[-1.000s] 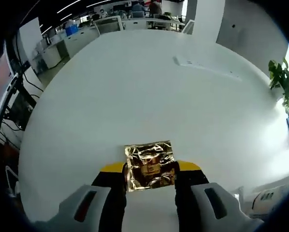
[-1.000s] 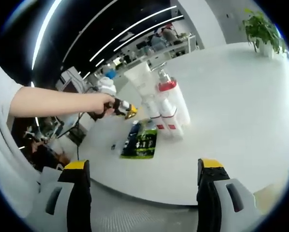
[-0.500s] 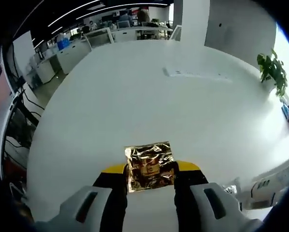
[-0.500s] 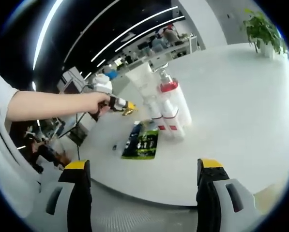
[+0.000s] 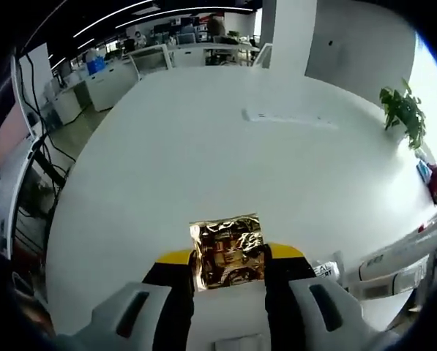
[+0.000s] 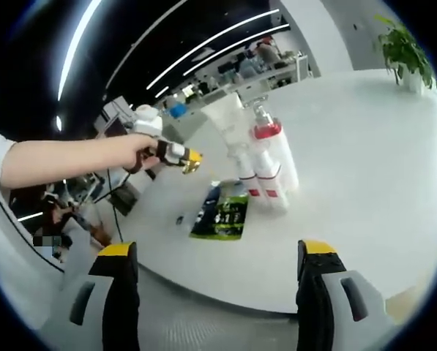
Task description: Arrange the skincare products in the storage area until every visible bottle or jar stands upright without overlapping.
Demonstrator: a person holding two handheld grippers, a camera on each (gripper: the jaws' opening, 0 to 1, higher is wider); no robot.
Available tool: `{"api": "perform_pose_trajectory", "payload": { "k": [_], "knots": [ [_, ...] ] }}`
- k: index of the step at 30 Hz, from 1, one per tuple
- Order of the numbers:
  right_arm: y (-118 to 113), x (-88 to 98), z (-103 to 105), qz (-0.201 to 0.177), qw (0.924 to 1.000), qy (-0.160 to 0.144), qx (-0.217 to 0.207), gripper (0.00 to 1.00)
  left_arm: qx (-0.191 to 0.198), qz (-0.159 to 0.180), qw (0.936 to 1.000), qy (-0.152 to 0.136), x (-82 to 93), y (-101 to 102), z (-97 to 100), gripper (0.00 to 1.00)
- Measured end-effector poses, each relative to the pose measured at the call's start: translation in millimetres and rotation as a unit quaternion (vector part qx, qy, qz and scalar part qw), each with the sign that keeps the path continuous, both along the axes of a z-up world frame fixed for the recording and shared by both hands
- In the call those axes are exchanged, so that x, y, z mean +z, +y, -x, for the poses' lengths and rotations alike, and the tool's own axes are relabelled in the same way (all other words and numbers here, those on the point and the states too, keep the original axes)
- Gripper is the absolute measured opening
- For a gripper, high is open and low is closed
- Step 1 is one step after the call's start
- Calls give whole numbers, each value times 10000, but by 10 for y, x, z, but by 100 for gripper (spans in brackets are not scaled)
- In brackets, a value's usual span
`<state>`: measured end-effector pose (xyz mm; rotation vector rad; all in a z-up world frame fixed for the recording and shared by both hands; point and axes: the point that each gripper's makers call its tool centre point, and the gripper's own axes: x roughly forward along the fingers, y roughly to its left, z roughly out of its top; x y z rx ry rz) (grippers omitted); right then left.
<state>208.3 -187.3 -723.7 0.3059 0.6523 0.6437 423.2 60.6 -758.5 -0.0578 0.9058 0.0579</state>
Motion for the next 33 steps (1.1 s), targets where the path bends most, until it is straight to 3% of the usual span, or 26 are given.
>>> {"api": "perform_pose_trajectory", "payload": {
  "k": [10,17,33],
  "knots": [
    [27,26,28,41,9998,-136,145,89,49,122,9999,-75,83,-20,273,40],
    [27,17,25,63,9996,-164,209,89,70,118,9999,-74,78,5,299,40],
    [51,11,35,31,9994,-171,297,89,113,202,9996,128,-130,12,561,41]
  ]
}}
